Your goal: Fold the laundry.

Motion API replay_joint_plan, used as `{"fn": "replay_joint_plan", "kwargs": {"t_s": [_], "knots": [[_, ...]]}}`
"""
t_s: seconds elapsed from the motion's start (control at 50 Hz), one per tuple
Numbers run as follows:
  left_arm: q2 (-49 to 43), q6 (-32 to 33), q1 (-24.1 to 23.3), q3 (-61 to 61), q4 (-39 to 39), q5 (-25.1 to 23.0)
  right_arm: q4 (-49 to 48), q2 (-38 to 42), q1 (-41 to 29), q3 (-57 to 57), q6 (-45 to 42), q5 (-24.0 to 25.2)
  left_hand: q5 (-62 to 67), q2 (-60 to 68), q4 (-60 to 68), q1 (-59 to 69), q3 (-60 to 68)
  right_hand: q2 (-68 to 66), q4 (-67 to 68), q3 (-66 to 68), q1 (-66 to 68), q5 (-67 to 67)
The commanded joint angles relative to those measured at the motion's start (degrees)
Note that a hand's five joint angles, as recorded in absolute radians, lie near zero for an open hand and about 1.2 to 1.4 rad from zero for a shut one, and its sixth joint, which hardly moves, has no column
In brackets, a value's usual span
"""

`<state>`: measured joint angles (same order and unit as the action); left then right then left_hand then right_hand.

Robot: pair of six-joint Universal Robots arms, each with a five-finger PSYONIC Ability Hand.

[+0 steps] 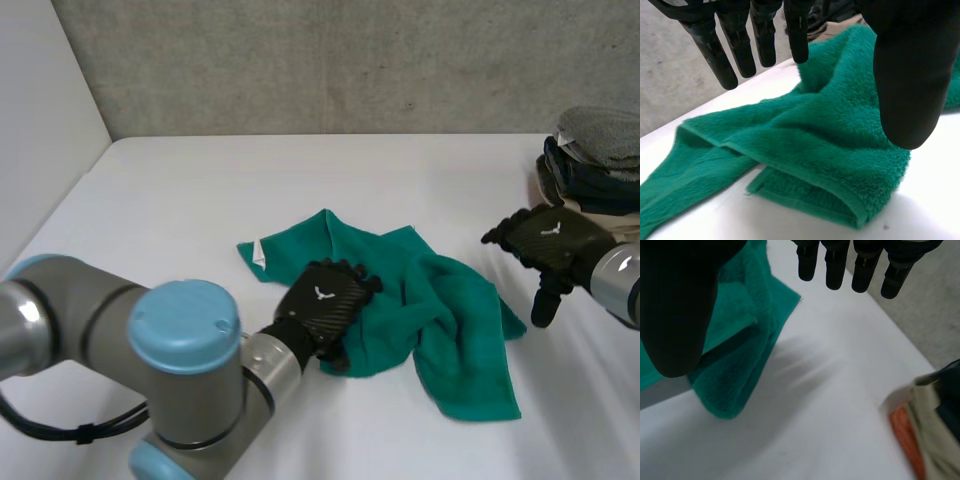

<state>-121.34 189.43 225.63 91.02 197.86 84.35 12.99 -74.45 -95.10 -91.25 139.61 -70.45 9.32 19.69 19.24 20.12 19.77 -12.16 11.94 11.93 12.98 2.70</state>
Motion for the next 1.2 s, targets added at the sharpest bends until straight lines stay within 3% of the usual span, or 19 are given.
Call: {"fn": "replay_joint_plan", "kwargs": {"t_s": [0.02,0.24,0.38,0.48,0.6,0.7,0.86,1.1,1.14,1.2], "knots": [[-5.39,1.91,-1.68,-4.71,0.59,-0.24,-8.85,3.96,-0.34,-3.76,6.28,-0.31,2.17,1.80,2.25,1.37,1.72,-1.28,1.51,1.52,0.47,0.75],[-10.68,2.62,-3.80,-12.98,-0.02,0.46,-12.64,8.35,-1.92,-4.46,18.15,0.31,2.67,2.30,2.75,1.87,2.22,-1.79,2.01,2.03,0.97,1.26],[-3.74,2.53,1.21,-11.13,0.07,0.81,-16.16,9.14,-6.23,-2.18,20.61,-0.66,-1.02,-1.39,-0.94,-1.82,-1.47,-7.99,8.22,8.23,7.18,7.46],[-0.48,2.62,6.47,-8.59,0.50,0.20,-15.63,11.25,-9.56,1.16,20.53,-0.66,-2.03,-2.40,-1.95,-2.83,-2.48,-67.68,67.90,67.91,66.86,67.14],[-0.39,2.35,13.24,-8.14,0.68,-0.33,-15.02,10.64,-11.15,3.27,19.65,0.04,-6.74,-7.12,-6.66,-7.55,-7.20,-67.84,68.06,68.07,67.02,67.30],[-3.10,2.35,16.77,-10.07,0.68,-2.34,-14.93,1.35,-14.92,5.29,20.79,1.62,-8.09,-8.46,-8.01,-8.89,-8.54,-67.84,68.06,68.07,67.02,67.30],[-12.07,1.65,16.95,-15.95,0.51,-7.09,-13.26,-7.72,-19.85,6.87,23.42,5.32,-8.93,-9.31,-8.85,-9.74,-9.38,-67.84,68.06,68.07,67.02,67.30],[-20.25,-2.66,13.79,-24.05,0.68,-7.89,-8.42,-14.76,-23.19,7.67,30.54,8.83,-9.10,-9.47,-9.02,-9.90,-9.55,-67.84,68.06,68.07,67.02,67.30],[-20.78,-2.92,13.08,-24.75,0.68,-7.80,-8.51,-15.55,-23.20,7.76,31.42,9.10,-6.76,-7.13,-6.68,-7.57,-7.21,-67.84,68.06,68.07,67.02,67.30],[-20.96,-3.10,12.55,-25.10,0.68,-7.80,-8.69,-17.04,-22.58,8.28,33.70,8.92,23.22,22.85,23.30,22.42,22.77,-67.84,68.06,68.07,67.02,67.30]]}}
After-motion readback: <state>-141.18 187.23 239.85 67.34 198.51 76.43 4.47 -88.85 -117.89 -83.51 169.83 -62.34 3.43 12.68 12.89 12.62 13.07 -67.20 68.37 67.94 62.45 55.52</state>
